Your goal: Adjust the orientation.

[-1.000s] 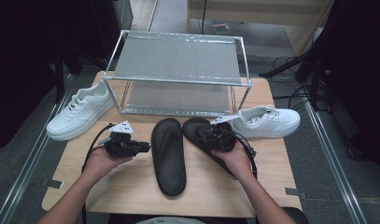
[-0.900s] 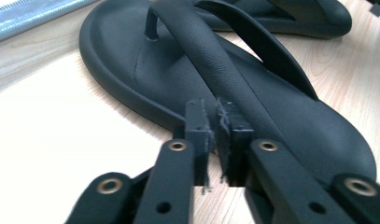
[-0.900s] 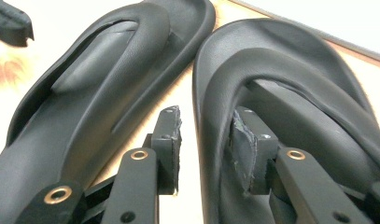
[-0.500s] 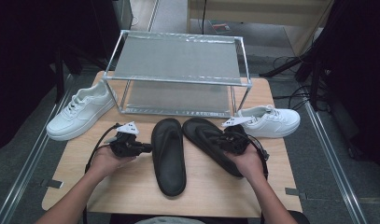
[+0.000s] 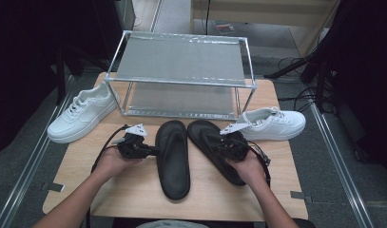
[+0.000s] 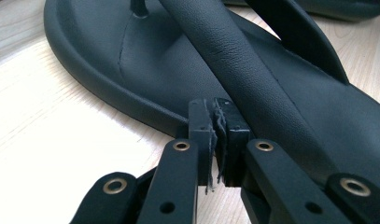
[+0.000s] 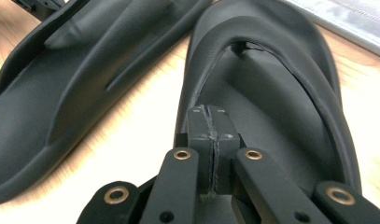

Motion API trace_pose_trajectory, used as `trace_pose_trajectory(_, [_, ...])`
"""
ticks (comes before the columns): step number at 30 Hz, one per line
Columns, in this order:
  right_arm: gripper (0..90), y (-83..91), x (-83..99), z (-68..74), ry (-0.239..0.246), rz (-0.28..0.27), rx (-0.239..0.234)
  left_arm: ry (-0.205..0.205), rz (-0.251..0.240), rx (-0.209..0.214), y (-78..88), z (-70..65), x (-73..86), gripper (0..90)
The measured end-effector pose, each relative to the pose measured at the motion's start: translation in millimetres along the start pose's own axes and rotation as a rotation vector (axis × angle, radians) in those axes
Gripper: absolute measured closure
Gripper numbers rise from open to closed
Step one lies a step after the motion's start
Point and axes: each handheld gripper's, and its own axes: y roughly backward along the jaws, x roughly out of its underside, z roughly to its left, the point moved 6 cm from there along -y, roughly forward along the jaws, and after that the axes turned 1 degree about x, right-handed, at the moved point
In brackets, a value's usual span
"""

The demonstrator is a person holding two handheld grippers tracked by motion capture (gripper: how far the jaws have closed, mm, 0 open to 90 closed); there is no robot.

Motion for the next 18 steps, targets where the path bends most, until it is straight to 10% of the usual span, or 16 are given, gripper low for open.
trace_pose_trajectory(18, [88.6,-4.3,-1.9,5.8,-0.002,-0.003,-0.032,-0.053,0.016,0.032,-8.2,-16.8,-2.2,85.0])
